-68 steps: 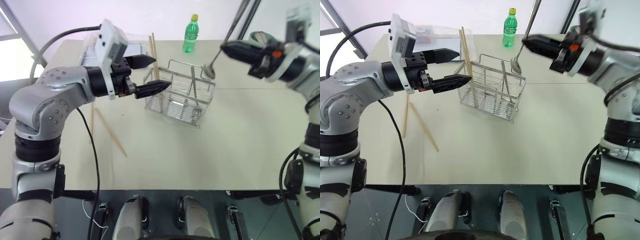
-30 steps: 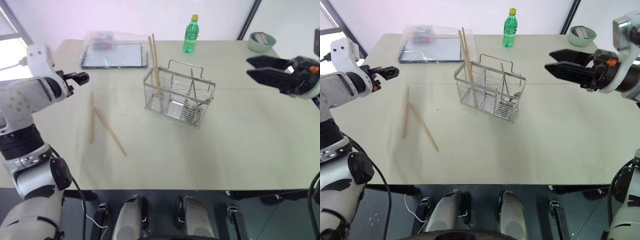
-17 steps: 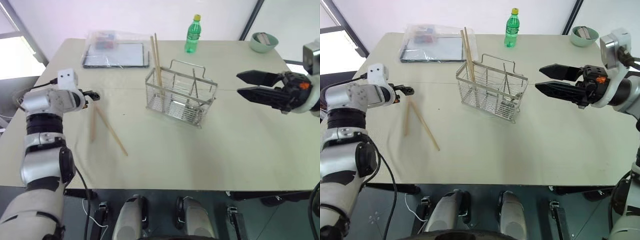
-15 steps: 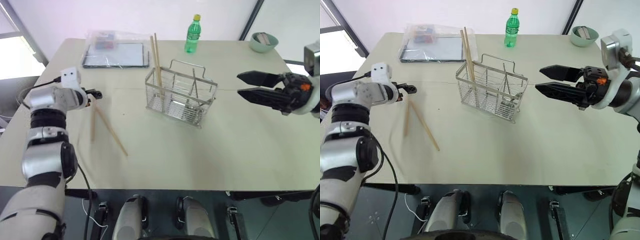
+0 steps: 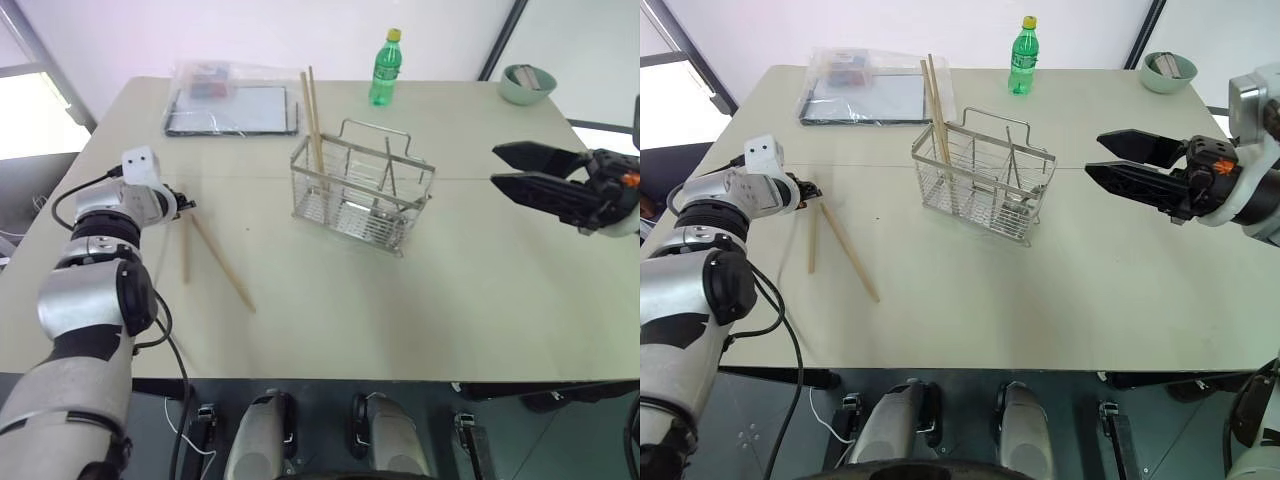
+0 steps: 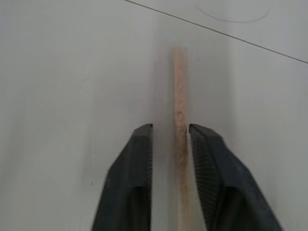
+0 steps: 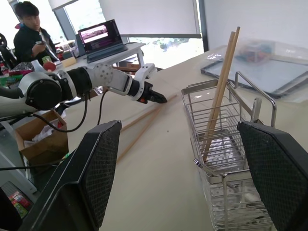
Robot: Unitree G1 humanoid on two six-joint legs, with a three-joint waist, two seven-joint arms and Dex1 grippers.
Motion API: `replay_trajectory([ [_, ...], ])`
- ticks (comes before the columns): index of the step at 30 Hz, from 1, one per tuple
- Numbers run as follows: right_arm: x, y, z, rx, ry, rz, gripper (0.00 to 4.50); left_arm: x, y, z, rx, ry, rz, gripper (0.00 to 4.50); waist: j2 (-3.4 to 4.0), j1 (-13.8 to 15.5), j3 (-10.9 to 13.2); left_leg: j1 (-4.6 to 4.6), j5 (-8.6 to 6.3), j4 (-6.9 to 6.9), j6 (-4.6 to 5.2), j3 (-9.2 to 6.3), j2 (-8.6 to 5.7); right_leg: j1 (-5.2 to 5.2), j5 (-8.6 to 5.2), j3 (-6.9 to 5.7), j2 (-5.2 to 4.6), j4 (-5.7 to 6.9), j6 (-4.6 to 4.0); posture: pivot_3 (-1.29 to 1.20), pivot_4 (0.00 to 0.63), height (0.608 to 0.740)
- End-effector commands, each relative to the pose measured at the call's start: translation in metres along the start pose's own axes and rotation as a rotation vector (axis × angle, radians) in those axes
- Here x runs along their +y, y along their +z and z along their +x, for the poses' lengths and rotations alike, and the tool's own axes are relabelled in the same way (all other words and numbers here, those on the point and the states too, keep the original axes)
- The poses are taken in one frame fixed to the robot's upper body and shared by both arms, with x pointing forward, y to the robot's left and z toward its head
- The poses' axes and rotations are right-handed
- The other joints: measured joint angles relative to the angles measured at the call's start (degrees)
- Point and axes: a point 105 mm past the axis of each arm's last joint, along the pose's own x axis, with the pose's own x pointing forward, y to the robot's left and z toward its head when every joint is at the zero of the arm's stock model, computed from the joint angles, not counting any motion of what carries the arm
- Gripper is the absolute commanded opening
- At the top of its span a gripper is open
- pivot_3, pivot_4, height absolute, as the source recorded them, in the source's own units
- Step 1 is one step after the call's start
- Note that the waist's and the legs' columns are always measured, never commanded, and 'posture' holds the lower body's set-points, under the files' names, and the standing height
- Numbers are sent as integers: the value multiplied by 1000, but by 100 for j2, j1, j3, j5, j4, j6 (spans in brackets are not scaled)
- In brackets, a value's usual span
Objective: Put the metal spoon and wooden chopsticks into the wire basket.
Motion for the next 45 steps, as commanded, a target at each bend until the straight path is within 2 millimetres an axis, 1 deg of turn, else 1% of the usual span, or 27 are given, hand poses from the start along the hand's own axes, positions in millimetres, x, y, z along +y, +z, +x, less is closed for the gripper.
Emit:
replay_trajectory([
  [1,4,12,-3,-19,-2,-53,3971,-1,15,-4,-54,-18,-10,39,0,-2,0,0,0,0,0,0,0,0,0,0,0,0,0,0,150,707],
  [3,4,13,-2,-19,1,-54,3971,0,16,-5,-57,-4,7,39,0,-6,0,0,0,0,0,0,0,0,0,-1,-1,0,0,0,150,707],
  [5,4,12,-1,-18,2,-53,3971,0,22,-6,-82,8,23,39,0,-9,0,0,0,0,1,0,0,0,0,-1,0,1,0,0,150,707],
  [8,3,11,0,-17,0,-49,3971,3,43,-12,-177,38,65,39,-1,-8,0,0,0,0,1,0,0,-1,0,-2,0,2,0,0,150,707],
  [10,3,10,0,-13,0,-47,3971,9,62,-20,-271,77,82,39,-2,-7,1,-1,0,0,1,1,-1,-1,0,-1,-1,2,0,0,150,707],
  [12,3,8,0,-2,-1,-45,3971,9,92,-36,-401,75,58,39,-6,-10,3,-1,0,0,1,1,0,-1,0,-1,-1,2,0,0,150,707],
  [13,3,6,-1,6,-2,-44,3971,6,108,-45,-466,49,32,39,-11,-11,6,-1,0,0,0,1,0,-2,0,-2,-1,2,0,0,150,707],
  [15,4,2,-1,29,-6,-40,3971,-7,133,-63,-573,-42,-23,39,-19,1,10,-4,0,0,0,0,1,-5,0,-3,-1,2,0,0,150,707],
  [16,5,-2,-2,50,-11,-40,3971,-21,149,-78,-649,-142,-52,39,-20,7,10,-7,0,0,0,-1,1,-5,0,-5,-3,1,0,0,150,707],
  [17,6,-6,-3,69,-14,-41,3971,-41,166,-99,-743,-274,-62,39,-20,14,9,-9,0,1,0,-2,-1,-5,0,-7,-5,0,1,0,150,707],
  [18,6,-9,-5,84,-17,-39,3971,-60,179,-121,-824,-397,-69,39,-20,19,9,-10,0,2,0,-2,-4,-3,1,-8,-10,-1,1,0,150,707],
  [20,7,-12,-7,98,-22,-37,3971,-91,189,-158,-917,-605,-88,39,-21,21,10,-17,6,8,-10,-1,-12,-1,7,-10,-20,-6,12,0,150,707],
  [22,7,-12,-9,99,-28,-38,3971,-124,190,-188,-976,-772,-84,39,-20,-1,9,-15,7,14,-10,4,-20,9,15,-7,-29,-12,27,0,150,707],
  [23,6,-12,-10,98,-31,-40,3971,-140,188,-198,-991,-832,-73,39,-20,-2,9,-12,4,19,-5,7,-21,14,18,-5,-30,-14,32,0,150,707],
  [25,5,-12,-9,94,-36,-44,3971,-161,185,-207,-1001,-898,-63,39,-20,-3,9,2,2,22,0,6,-22,28,19,-5,-29,-16,35,0,150,707],
  [26,5,-12,-9,88,-40,-45,3971,-177,180,-206,-986,-936,-50,39,-20,-4,9,10,-5,22,12,6,-21,34,19,-5,-27,-15,35,0,150,707],
  [28,4,-12,-9,79,-45,-47,3971,-198,171,-202,-966,-972,-25,39,-19,-4,8,12,-11,22,22,3,-19,35,19,-5,-22,-14,35,0,150,707],
  [29,5,-12,-8,76,-46,-47,3971,-204,168,-199,-962,-975,-14,39,-19,-4,8,13,-11,22,22,3,-19,35,19,-5,-21,-13,34,0,150,707],
  [31,6,-12,-9,68,-50,-46,3971,-223,153,-183,-931,-983,18,39,-19,-1,8,12,-10,22,22,5,-19,35,19,-5,-21,-15,34,0,150,707],
  [34,8,-10,-12,49,-61,-39,3971,-241,133,-165,-899,-991,63,39,-20,2,9,9,-11,22,23,6,-19,33,19,-5,-21,-18,35,0,150,707],
  [36,9,-9,-14,39,-70,-31,3971,-247,123,-156,-918,-982,89,39,-20,-4,9,8,-12,22,26,6,-19,31,19,-5,-21,-19,35,0,150,707],
  [39,10,-9,-16,33,-83,-24,3971,-252,115,-148,-942,-964,117,39,-20,-2,9,5,-14,21,29,5,-18,28,19,-5,-21,-19,34,0,150,707],
  [42,10,-5,-18,18,-99,-20,3971,-260,95,-136,-946,-943,196,39,-20,2,9,4,-17,21,34,4,-18,28,19,-5,-22,-19,34,0,150,707],
  [44,9,-3,-20,13,-109,-19,3971,-260,82,-127,-925,-930,209,39,-20,2,9,5,-18,22,36,4,-18,29,19,-5,-23,-20,34,0,150,707],
  [45,9,-2,-20,11,-113,-19,3971,-259,79,-125,-918,-928,208,39,-20,3,9,5,-19,22,36,4,-18,29,19,-5,-23,-20,34,0,150,707],
])
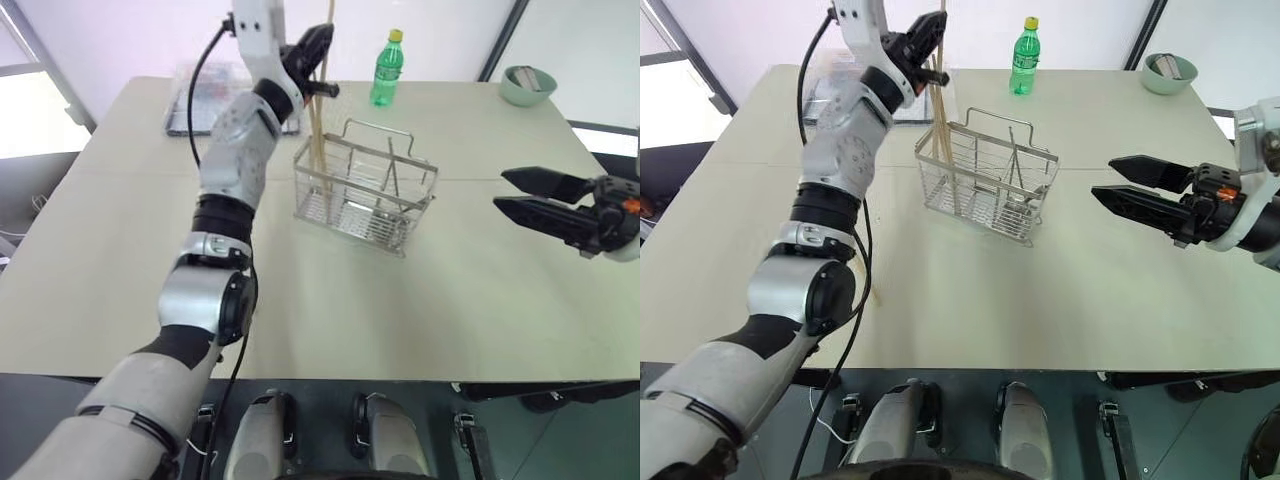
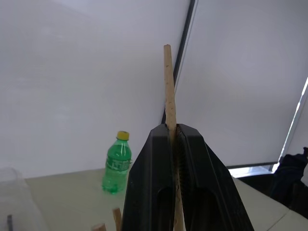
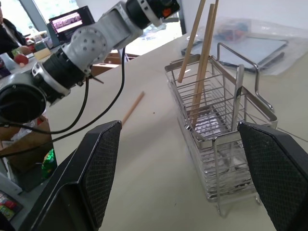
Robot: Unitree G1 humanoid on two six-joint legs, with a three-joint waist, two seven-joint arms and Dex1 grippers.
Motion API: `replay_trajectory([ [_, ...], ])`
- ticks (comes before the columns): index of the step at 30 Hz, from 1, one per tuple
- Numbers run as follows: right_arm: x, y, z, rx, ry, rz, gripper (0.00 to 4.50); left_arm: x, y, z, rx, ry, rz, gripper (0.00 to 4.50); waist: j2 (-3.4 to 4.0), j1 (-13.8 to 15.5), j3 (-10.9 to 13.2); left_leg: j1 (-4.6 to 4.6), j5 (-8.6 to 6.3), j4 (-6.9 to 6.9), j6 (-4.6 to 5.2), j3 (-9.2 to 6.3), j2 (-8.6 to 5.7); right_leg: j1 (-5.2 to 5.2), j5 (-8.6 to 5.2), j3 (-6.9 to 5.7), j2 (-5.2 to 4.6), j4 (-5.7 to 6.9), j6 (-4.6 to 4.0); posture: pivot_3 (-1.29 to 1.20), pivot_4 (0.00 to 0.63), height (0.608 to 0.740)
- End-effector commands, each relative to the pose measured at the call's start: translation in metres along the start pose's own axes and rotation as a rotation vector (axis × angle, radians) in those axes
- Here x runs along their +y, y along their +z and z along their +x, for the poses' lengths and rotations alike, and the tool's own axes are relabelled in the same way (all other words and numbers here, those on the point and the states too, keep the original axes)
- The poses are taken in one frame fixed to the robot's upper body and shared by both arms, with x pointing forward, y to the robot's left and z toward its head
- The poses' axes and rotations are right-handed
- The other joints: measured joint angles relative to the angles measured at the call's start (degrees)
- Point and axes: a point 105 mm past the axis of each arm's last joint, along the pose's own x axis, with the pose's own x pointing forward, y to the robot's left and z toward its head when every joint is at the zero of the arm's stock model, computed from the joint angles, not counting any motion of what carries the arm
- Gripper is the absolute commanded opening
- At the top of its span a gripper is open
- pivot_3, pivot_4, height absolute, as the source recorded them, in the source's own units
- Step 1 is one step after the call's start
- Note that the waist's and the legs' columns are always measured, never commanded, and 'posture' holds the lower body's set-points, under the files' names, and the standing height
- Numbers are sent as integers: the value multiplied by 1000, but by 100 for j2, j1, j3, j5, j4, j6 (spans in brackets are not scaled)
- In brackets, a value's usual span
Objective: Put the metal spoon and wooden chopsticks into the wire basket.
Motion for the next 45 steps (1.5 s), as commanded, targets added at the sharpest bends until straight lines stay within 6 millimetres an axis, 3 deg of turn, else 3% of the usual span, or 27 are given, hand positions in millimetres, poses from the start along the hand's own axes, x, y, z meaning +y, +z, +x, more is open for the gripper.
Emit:
replay_trajectory([
  [1,4,15,-5,-42,-9,-43,3971,-4,-7,-5,-6,-10,44,39,0,0,0,0,0,0,0,-1,0,0,0,0,0,0,0,0,150,707],
  [6,-1,18,-2,-54,-19,-38,3971,-3,-22,-18,11,15,50,39,0,-2,0,-2,-1,0,1,-3,1,-2,0,0,0,0,0,0,150,707],
  [10,-7,20,2,-70,-22,-25,3971,-3,-13,-23,-8,29,41,1533,0,-5,0,-1,-1,0,2,-4,1,-1,0,0,0,0,0,0,150,707],
  [14,-10,20,7,-76,-8,-16,3971,0,16,-27,-66,43,54,3497,0,-6,0,-4,-1,0,2,-5,1,-4,0,-1,0,1,0,0,150,707],
  [21,-16,18,17,-75,4,-10,3971,11,77,-41,-146,88,134,3497,1,-6,0,-3,-1,0,2,-4,1,-3,0,-1,1,3,0,0,150,707],
  [25,-17,18,20,-73,7,-12,3971,33,108,-59,-104,220,136,3497,1,-9,0,-4,0,0,2,-5,1,-2,0,-1,2,3,0,0,150,707],
  [28,-18,16,19,-67,6,-16,3971,51,95,-77,79,359,75,3497,2,-5,-1,-1,0,0,2,-7,1,0,-1,0,2,4,1,0,150,707],
  [31,-18,12,20,-54,5,-21,3971,76,54,-110,370,612,-26,3497,1,7,-2,5,0,1,2,-14,-1,11,-1,-1,3,3,2,0,150,707],
  [34,-18,9,21,-53,8,-21,3971,83,19,-143,609,811,-129,3497,-3,4,0,6,0,3,2,-19,-3,16,-3,-2,5,4,5,0,150,707],
  [40,-18,8,23,-53,16,-21,3971,83,-23,-171,770,1037,-244,3497,-7,0,3,2,15,4,-26,-19,1,12,-3,-1,13,3,4,0,150,707],
  [45,-16,3,21,-40,15,-19,3971,90,-41,-193,865,1153,-240,3497,-7,0,3,1,12,4,-25,-19,3,9,-3,-2,13,3,3,0,150,707],
])
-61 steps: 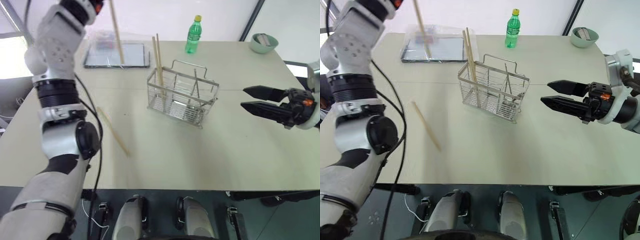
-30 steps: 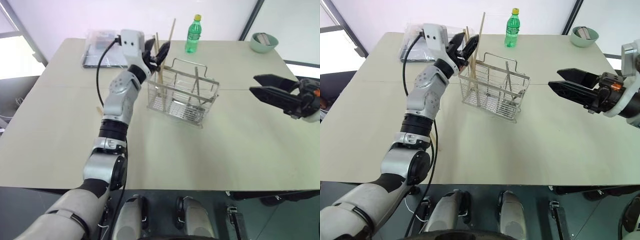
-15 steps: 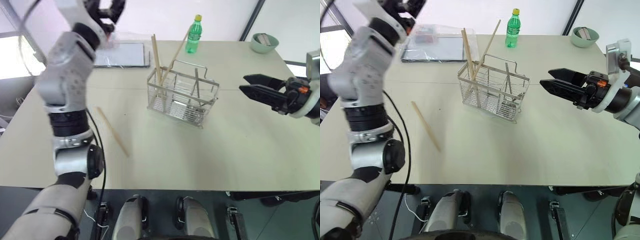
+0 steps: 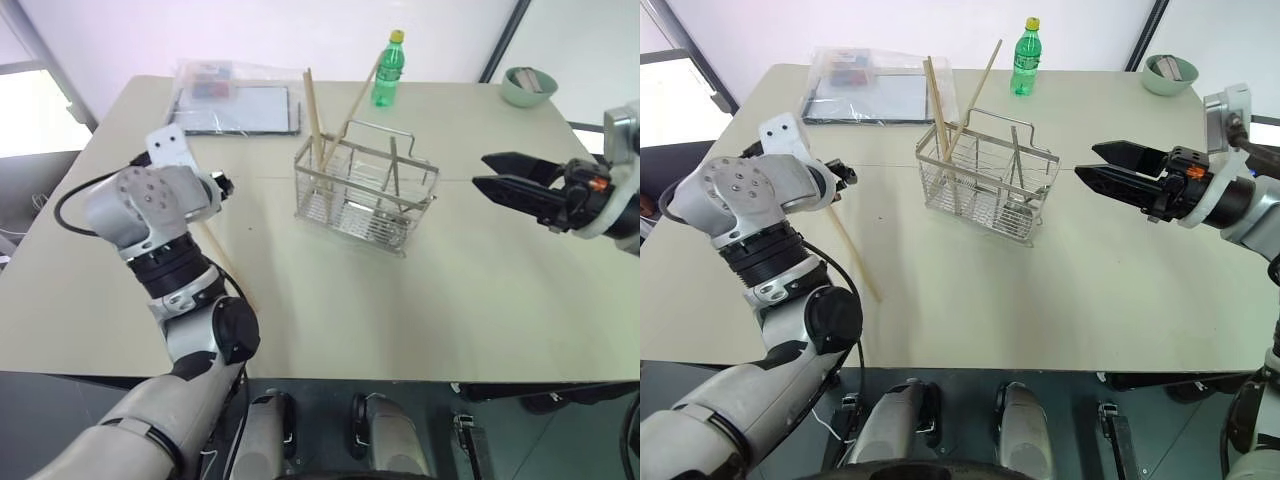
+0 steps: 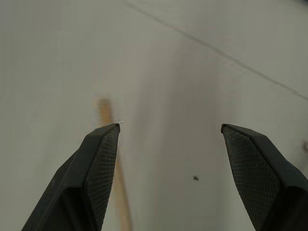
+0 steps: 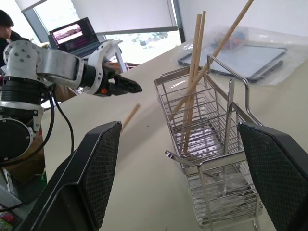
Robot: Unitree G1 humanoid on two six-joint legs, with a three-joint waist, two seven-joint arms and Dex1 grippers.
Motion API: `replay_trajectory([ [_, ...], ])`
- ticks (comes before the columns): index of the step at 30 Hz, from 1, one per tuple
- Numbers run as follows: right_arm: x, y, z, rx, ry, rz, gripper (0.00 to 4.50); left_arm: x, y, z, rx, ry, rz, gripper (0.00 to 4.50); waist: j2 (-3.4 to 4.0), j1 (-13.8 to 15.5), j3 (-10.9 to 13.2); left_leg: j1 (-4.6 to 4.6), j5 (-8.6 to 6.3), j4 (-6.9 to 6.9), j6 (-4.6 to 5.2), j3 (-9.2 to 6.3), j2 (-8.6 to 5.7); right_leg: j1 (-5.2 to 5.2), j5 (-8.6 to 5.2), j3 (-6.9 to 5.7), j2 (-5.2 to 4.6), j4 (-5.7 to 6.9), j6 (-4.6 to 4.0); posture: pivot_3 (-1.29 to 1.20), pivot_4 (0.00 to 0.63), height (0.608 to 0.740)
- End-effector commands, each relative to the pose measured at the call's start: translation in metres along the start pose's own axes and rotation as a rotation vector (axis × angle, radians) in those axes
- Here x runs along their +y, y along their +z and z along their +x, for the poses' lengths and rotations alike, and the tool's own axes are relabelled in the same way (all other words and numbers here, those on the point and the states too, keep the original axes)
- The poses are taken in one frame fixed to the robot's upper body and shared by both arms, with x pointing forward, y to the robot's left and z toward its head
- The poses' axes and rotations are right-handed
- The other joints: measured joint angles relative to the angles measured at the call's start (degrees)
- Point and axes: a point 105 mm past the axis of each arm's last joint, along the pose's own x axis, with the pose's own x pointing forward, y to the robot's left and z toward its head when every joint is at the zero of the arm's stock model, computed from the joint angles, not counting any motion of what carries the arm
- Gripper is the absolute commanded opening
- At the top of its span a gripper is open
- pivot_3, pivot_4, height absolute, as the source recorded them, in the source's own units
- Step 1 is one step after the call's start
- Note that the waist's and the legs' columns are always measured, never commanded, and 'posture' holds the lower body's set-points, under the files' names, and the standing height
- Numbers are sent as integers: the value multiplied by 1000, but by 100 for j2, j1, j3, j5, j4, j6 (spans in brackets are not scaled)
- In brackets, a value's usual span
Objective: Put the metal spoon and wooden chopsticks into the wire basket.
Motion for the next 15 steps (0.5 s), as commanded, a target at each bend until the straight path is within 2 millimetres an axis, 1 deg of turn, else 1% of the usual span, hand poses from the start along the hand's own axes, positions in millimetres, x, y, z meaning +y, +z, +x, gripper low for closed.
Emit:
replay_trajectory([
  [1,7,7,-3,-21,12,-44,3971,17,-2,2,11,93,-4,3497,0,0,0,-1,0,0,-1,1,0,-1,0,0,0,0,0,0,150,707],
  [6,9,4,-5,-17,3,-39,3971,17,-21,13,84,97,30,3497,1,15,-1,0,-1,0,-1,1,0,-1,1,0,-2,0,-1,0,150,707],
  [10,11,3,-5,-16,4,-42,3971,25,-51,28,215,140,30,3497,1,17,-1,-1,-4,0,5,1,-1,0,1,0,-4,-1,-1,0,150,707],
  [12,11,3,-5,-15,2,-46,3971,26,-56,31,237,140,39,3497,8,4,-6,0,-8,0,10,2,-1,-1,1,0,-4,0,-1,0,150,707],
  [14,11,3,-5,-13,1,-48,3971,26,-54,31,236,139,33,3497,9,3,-7,4,-13,-1,17,2,0,0,0,0,-5,0,-1,0,150,707],
  [15,12,2,-5,-11,1,-49,3971,25,-51,31,223,138,33,3279,10,3,-8,5,-13,-1,17,2,0,0,1,0,-5,1,-1,0,150,707],
])
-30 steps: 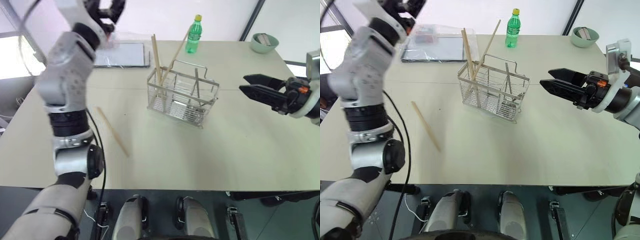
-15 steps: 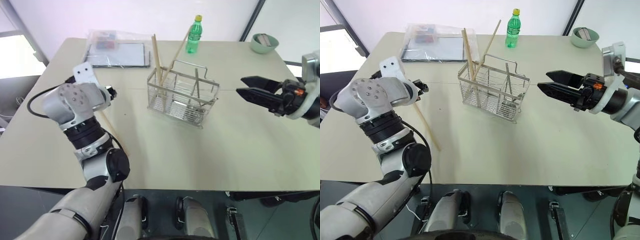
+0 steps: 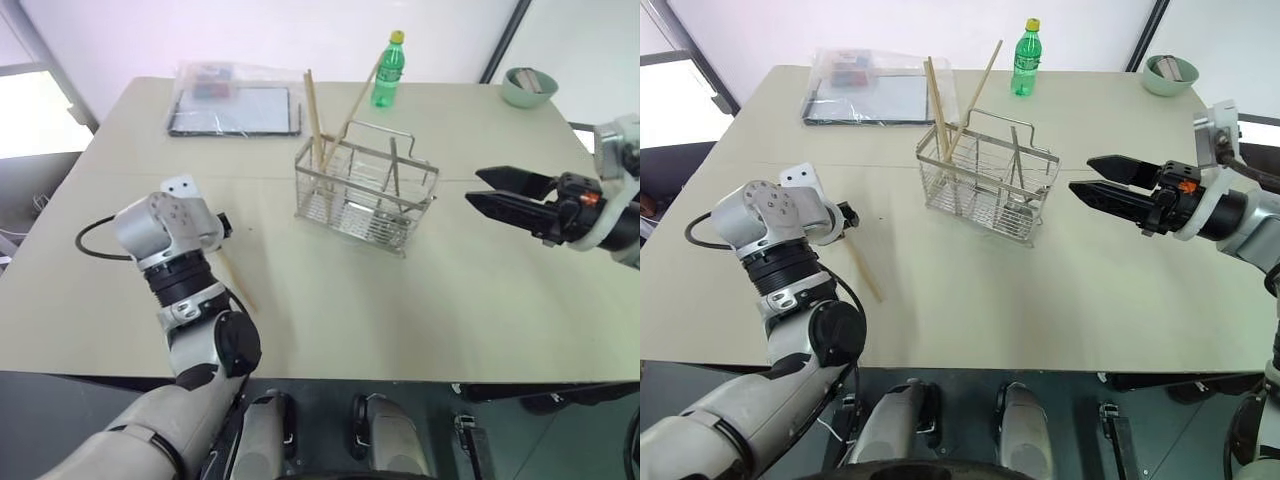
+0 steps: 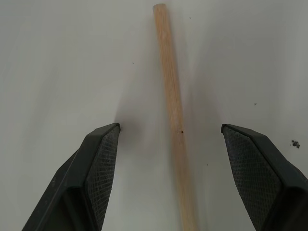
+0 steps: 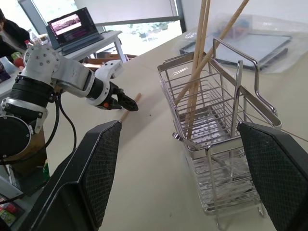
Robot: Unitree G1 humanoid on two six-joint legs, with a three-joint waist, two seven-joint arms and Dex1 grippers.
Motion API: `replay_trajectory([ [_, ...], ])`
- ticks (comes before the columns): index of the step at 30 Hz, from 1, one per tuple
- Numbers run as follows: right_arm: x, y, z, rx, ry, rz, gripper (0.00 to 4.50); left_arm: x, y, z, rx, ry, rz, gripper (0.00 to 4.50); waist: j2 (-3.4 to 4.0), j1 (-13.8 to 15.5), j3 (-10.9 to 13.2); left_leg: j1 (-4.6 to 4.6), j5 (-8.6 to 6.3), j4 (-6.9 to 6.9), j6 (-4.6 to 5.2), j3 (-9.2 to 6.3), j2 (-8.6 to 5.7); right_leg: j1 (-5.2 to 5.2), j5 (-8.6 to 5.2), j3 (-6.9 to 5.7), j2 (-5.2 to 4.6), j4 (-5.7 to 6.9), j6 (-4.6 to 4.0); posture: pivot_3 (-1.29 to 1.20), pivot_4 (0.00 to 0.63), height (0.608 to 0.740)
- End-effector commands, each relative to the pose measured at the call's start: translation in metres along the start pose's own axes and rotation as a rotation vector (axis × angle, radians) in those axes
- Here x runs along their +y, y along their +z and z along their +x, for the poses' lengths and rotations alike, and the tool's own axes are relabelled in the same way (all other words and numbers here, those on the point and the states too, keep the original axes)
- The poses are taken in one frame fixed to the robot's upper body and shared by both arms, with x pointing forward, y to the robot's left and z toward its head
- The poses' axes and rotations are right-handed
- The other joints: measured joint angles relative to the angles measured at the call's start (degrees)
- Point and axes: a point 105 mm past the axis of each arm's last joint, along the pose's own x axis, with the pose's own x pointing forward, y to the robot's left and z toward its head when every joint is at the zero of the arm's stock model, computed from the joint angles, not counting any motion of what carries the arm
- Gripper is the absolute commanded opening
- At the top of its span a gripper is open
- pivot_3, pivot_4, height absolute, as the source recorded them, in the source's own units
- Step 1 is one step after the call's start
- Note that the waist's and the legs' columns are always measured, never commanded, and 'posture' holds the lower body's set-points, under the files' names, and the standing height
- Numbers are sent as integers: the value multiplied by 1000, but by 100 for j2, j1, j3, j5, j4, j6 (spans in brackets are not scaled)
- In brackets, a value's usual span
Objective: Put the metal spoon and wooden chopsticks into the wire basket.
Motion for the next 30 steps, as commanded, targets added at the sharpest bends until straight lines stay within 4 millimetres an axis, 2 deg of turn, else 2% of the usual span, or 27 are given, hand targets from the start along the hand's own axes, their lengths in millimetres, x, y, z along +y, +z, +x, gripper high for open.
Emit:
replay_trajectory([
  [1,6,12,-4,-36,6,-51,3971,1,1,2,12,1,-6,3028,2,0,-2,1,0,0,0,0,0,0,0,0,0,0,0,0,150,707],
  [2,7,10,-5,-30,7,-54,3971,0,3,1,4,-5,-10,2833,2,3,-2,1,0,0,0,0,0,0,0,0,-1,1,-1,0,150,707],
  [7,8,9,-6,-23,13,-54,3971,-1,7,-1,-8,-6,-19,292,2,82,-2,-1,0,0,0,2,-4,-1,1,-1,-8,0,-1,0,150,707],
  [8,8,9,-7,-23,13,-55,3971,0,8,-1,-12,-4,-23,47,1,114,-1,-1,0,0,0,3,-4,0,1,-1,-8,-1,-1,0,150,707],
  [11,7,9,-8,-17,12,-61,3971,4,14,-1,-36,9,-32,47,1,147,-1,-1,0,0,-1,3,-4,-1,1,-1,-8,-1,-1,0,150,707],
  [13,6,10,-8,-19,11,-62,3971,7,26,-2,-85,11,-39,47,1,140,-1,-2,0,0,-1,3,-4,-1,1,-1,-8,-1,-1,0,150,707],
  [16,5,11,-8,-16,11,-69,3971,9,71,-13,-300,-11,-36,47,-2,124,1,-7,1,0,-2,3,-1,-10,2,-1,-5,0,-3,0,150,707],
  [18,6,11,-9,-5,19,-79,3971,6,108,-28,-468,-76,-83,47,-3,132,1,-13,2,0,-4,6,1,-18,3,0,-4,2,-4,0,150,707],
  [19,8,12,-9,-1,26,-84,3971,2,125,-37,-552,-127,-100,47,-3,134,1,-17,3,0,-5,6,1,-21,3,-1,-4,2,-5,0,150,707],
  [21,10,15,-11,5,41,-98,3971,-23,162,-69,-738,-346,-146,47,-5,164,2,-23,3,0,-6,8,-1,-24,3,-2,-9,1,-5,0,150,707],
  [23,11,18,-11,9,47,-111,3971,-45,186,-104,-891,-569,-175,47,-5,190,2,-31,3,3,-6,8,-5,-25,4,-6,-15,-4,-4,0,150,707],
  [27,11,22,-11,7,47,-119,3971,-80,207,-167,-1063,-958,-203,47,-5,142,2,-47,3,24,-6,15,-7,-24,5,-5,-20,-14,-2,0,150,707],
  [30,10,22,-10,9,44,-122,3971,-103,206,-189,-1098,-1103,-158,47,-5,124,2,-50,2,29,-2,21,-6,-26,10,-4,-16,-13,8,0,150,707],
])
